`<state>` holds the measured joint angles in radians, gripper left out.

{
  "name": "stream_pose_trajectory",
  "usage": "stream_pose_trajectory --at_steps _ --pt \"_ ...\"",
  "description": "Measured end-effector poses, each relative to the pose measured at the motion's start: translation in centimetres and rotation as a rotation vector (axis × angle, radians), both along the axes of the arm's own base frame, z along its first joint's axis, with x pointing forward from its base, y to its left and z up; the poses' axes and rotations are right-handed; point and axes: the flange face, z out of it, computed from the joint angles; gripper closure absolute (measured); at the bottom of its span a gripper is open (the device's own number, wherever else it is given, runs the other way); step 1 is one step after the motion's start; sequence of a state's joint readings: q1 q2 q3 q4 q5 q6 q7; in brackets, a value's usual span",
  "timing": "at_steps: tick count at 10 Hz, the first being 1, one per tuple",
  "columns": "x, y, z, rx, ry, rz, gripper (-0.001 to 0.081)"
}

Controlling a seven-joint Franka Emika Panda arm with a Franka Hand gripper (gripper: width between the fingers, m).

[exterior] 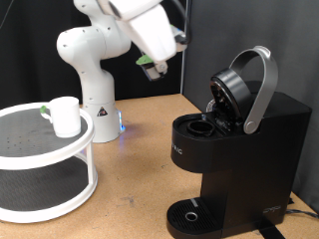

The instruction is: Make a cup of coffee with the keurig machine

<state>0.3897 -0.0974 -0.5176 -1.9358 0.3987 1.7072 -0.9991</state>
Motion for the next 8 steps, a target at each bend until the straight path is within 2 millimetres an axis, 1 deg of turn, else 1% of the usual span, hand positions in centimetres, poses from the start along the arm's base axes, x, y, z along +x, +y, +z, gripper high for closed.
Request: stream_pose_trajectory --at_steps 3,5,7,8 --pt "0.5 1.1 0.7 0.002 -0.008 0.032 0.0352" --pt "0.7 1.5 1.0 -0.004 -0.025 0.029 0.0352" --pt "0.7 1.5 0.6 -0.005 -0.018 0.029 0.0352" --pt "0.7 1.5 0.0 -0.006 -0.025 0.020 0.0352"
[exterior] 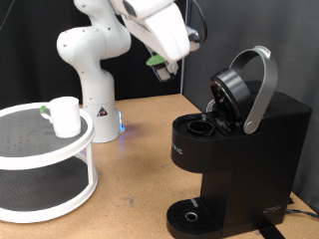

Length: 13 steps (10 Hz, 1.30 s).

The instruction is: Make a cup of coffee with the keurig machine

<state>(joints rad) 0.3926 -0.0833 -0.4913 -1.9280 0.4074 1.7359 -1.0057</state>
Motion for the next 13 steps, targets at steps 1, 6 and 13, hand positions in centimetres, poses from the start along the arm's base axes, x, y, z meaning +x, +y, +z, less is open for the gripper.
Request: stream_pose_trajectory --at_steps 1,6,13 --pt "0.1 0.3 -0.8 0.010 -0.002 -0.009 0.0352" --pt "0.4 2.8 -4.2 0.020 0.024 0.042 0.0352" --pt "0.3 7.3 -8.0 -0.011 0.017 0.081 0.0352"
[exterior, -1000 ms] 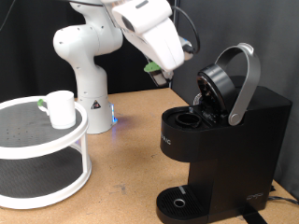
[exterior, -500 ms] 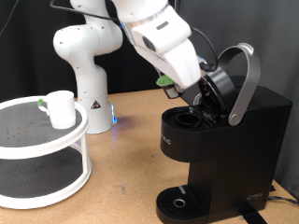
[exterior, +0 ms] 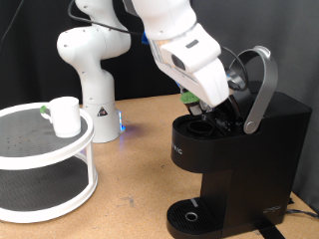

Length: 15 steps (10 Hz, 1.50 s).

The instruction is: Make a cup of coffee with the keurig machine

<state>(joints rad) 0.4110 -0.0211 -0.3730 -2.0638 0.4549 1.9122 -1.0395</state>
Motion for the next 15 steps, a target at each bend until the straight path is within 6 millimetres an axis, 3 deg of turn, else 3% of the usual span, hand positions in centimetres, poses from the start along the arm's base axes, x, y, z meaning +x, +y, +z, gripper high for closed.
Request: stream_pose_trajectory --at_steps 3,9,15 --pt "-0.6 1.2 -1.7 -0.012 0.012 0.005 0.0352" --pt "-0.4 1.6 -4.3 -0.041 0.014 -0.022 0.0352" --pt "-0.1 2.2 -5.2 -0.051 0.014 -0.020 0.0351"
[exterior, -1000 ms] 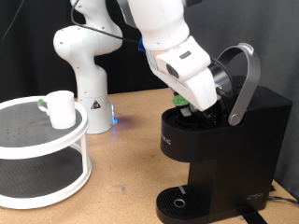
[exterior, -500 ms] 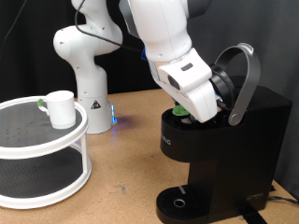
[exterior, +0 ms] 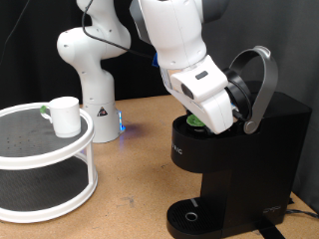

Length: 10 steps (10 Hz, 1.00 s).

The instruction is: Make a cup of coffee with the keurig machine

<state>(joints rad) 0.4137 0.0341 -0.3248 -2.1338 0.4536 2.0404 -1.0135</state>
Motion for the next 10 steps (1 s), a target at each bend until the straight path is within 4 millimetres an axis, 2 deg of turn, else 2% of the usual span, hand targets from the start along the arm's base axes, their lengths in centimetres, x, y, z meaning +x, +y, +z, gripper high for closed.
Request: stream_pose_trajectory --at_steps 1,2,3,4,6,10 --pt "0.0 0.0 0.0 0.000 0.001 -0.001 0.0183" --pt "0.0 -0.1 0.0 0.001 0.001 -0.003 0.0183" --pt "0.0 -0.1 0.0 0.002 0.001 -0.004 0.0041" --pt "0.0 -0.1 0.0 0.005 0.000 -0.007 0.0011" --pt "0.3 -0.3 0.4 0.029 -0.010 -0.024 0.0001" --pt "0.5 -1.8 3.4 0.110 -0.029 -0.047 0.0001"
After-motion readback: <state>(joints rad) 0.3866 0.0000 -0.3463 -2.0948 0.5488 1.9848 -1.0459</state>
